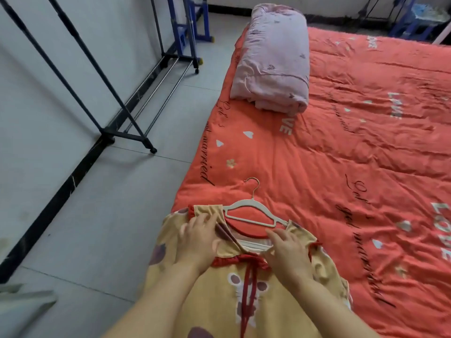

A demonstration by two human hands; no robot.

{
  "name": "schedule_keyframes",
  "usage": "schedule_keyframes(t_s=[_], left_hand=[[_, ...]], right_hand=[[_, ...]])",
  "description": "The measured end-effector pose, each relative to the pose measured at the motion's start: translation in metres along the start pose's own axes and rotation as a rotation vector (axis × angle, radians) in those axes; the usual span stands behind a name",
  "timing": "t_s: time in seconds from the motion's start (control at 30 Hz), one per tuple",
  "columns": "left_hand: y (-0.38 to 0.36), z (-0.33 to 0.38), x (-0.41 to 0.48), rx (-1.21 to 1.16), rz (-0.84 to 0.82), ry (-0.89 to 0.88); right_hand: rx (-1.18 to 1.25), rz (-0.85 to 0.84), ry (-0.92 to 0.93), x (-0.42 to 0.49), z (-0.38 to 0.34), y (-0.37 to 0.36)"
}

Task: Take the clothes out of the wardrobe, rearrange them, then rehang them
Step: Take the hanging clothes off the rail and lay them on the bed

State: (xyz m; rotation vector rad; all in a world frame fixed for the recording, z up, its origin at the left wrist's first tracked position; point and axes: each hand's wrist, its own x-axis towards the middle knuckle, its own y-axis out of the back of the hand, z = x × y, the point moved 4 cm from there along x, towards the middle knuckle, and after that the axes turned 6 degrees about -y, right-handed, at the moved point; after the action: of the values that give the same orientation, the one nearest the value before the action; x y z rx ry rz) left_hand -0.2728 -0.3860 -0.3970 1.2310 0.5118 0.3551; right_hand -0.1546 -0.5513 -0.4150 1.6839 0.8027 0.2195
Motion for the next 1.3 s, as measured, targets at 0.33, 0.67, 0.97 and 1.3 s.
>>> schedule_keyframes(t_s=[0.33,0.67,0.97,1.3], left_hand=[[0.078,-0.014,-0.091,0.009,0.126,0.086],[0.18,-0.073,-0.309,0.034,0.273,0.305],[0.228,-0.112,-0.638,0.121,0.452,0.755],[0.223,-0.093,-0.931,0.181,0.54,1.317]], right_hand=[[0.023,-0.001,0.255,-0.072,-0.081,0.05],[-0.093,-0.012,0.604,-0.214,-0.227,0.099],[-0.174,-0.145,1.155,-0.468,-0.388,0.081],[-0.225,-0.274,1.719,-0.723,-0.494,0.048]])
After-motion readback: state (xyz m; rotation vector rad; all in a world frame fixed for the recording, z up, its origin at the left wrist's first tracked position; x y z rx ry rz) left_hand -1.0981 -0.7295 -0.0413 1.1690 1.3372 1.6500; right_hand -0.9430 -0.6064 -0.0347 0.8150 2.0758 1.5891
